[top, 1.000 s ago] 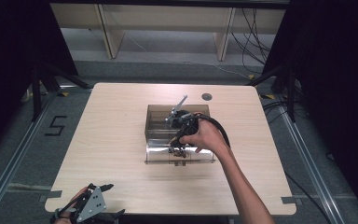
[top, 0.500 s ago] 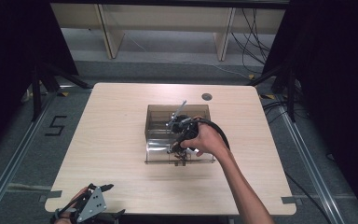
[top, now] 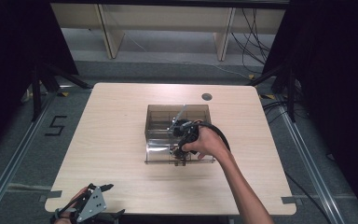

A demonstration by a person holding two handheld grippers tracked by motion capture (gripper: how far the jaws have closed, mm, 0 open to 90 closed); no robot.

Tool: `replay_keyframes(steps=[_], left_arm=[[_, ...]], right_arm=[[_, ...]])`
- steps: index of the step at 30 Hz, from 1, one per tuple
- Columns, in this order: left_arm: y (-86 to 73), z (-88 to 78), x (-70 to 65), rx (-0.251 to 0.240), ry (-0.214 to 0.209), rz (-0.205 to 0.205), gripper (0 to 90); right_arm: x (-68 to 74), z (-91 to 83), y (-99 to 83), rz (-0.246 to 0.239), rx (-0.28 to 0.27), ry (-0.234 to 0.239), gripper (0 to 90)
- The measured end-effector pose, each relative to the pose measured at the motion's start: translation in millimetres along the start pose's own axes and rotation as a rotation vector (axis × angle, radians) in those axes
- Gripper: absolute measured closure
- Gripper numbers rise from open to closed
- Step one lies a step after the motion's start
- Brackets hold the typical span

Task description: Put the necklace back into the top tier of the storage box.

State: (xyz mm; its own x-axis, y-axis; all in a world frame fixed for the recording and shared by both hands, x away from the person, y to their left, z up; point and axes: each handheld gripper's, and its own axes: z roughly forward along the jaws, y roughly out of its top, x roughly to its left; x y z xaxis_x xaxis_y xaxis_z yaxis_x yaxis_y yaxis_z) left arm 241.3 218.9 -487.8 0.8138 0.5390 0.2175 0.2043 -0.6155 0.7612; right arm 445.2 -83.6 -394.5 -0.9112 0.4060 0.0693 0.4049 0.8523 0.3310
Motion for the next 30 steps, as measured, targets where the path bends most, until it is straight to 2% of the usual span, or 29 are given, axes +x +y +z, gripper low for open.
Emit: replay_keyframes(steps=[2, 7, 9, 15, 16, 18, 23, 24, 25, 27, 30], left_arm=[[0.1, 0.0, 0.0, -0.002, -0.004, -0.001, 15.1], [-0.3, 0.8, -0.8, -0.003, -0.007, -0.014, 15.1], [-0.2, 0.6, -0.3, 0.001, 0.0, -0.003, 15.1], [-0.3, 0.6, -0.1, 0.002, 0.004, -0.006, 15.1], [-0.5, 1.5, -0.9, -0.011, 0.005, -0.022, 15.1], [-0.4, 1.1, -0.2, 0.001, -0.004, -0.006, 15.1], [-0.5, 1.2, -0.7, 0.001, -0.013, -0.012, 15.2], [-0.5, 1.1, -0.8, 0.002, -0.008, -0.013, 15.1], [-0.8, 2.3, -2.5, -0.015, -0.018, -0.04, 15.1], [-0.7, 1.8, -1.4, -0.016, 0.0, -0.03, 15.1], [0.1, 0.3, 0.3, 0.014, -0.001, 0.005, 15.1]], right_arm=[[-0.5, -2.6, -0.3, 0.018, -0.01, -0.008, 44.5], [-1.1, -12.9, -2.8, 0.019, -0.041, -0.016, 38.7], [0.0, -16.9, -4.5, 0.023, -0.055, -0.029, 36.4], [3.8, -25.6, -11.0, 0.02, -0.105, -0.041, 35.3], [4.8, -26.5, -12.1, 0.016, -0.116, -0.042, 35.2], [7.8, -28.0, -14.2, 0.033, -0.125, -0.042, 34.7], [12.8, -27.2, -17.9, 0.021, -0.126, -0.041, 33.7], [14.1, -27.4, -18.8, 0.03, -0.129, -0.041, 33.6], [15.6, -27.5, -19.7, 0.037, -0.132, -0.044, 33.3], [17.1, -28.4, -21.9, 0.026, -0.139, -0.044, 33.3], [20.7, -29.7, -26.6, 0.03, -0.148, -0.047, 33.4]])
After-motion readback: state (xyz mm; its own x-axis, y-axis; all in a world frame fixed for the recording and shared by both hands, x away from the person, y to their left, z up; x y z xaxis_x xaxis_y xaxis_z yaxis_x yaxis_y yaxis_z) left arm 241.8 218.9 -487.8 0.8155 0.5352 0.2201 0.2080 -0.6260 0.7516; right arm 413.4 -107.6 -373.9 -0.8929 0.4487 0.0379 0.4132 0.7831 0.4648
